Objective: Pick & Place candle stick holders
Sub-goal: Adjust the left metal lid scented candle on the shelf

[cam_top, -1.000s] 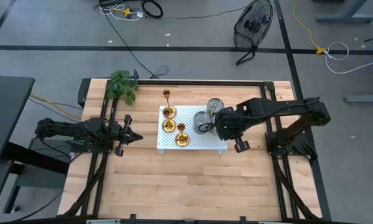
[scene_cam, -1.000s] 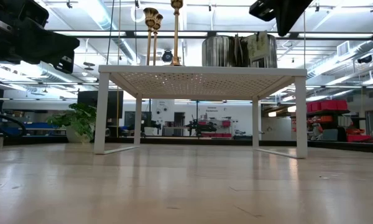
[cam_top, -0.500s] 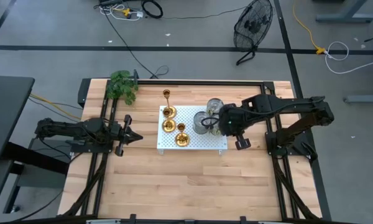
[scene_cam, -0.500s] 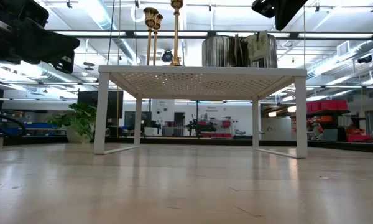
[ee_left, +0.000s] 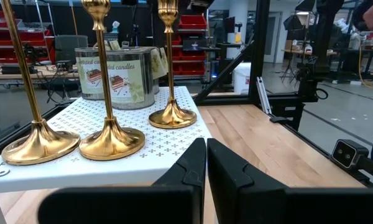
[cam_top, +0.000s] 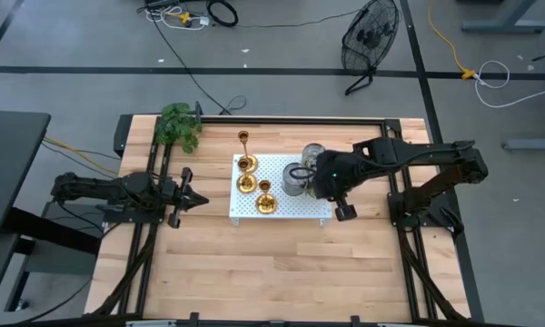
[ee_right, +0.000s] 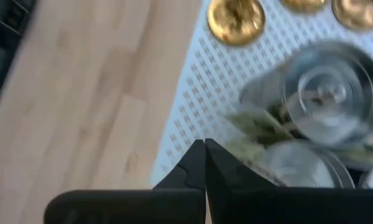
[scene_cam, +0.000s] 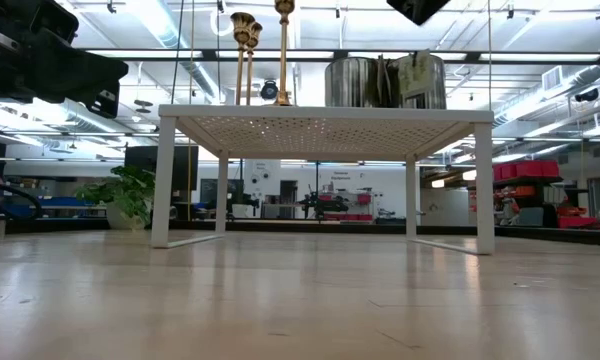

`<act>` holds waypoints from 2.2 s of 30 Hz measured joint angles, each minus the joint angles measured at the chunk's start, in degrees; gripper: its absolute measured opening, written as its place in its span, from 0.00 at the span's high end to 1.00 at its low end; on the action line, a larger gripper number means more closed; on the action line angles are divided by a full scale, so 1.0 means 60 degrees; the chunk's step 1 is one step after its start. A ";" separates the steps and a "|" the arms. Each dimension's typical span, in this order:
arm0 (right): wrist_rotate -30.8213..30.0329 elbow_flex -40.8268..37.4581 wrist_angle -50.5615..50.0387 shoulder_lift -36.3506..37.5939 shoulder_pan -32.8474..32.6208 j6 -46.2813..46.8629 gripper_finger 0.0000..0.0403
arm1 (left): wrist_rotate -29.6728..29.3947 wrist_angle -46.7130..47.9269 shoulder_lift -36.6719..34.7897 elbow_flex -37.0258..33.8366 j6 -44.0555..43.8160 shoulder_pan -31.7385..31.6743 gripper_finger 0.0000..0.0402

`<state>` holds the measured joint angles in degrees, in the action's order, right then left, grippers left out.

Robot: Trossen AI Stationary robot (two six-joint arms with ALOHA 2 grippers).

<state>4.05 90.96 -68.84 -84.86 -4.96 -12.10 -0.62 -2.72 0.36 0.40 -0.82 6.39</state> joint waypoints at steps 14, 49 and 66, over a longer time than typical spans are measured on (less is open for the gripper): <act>0.0904 0.0000 0.2649 -0.0044 -0.0133 0.0763 1.00 | 0.0000 0.0000 0.0000 0.0004 0.0000 0.0000 0.95; -0.0362 -0.0004 0.3692 -0.0012 0.0559 0.1187 1.00 | 0.0000 0.0000 0.0000 0.0001 0.0000 0.0000 0.95; -0.0355 -0.1084 0.3978 0.1476 0.1982 0.1549 1.00 | 0.0000 0.0000 -0.0003 0.0000 0.0000 0.0000 0.95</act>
<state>1.92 84.45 -44.97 -76.00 6.93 -2.80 -0.62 -2.72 0.34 0.41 -0.82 6.39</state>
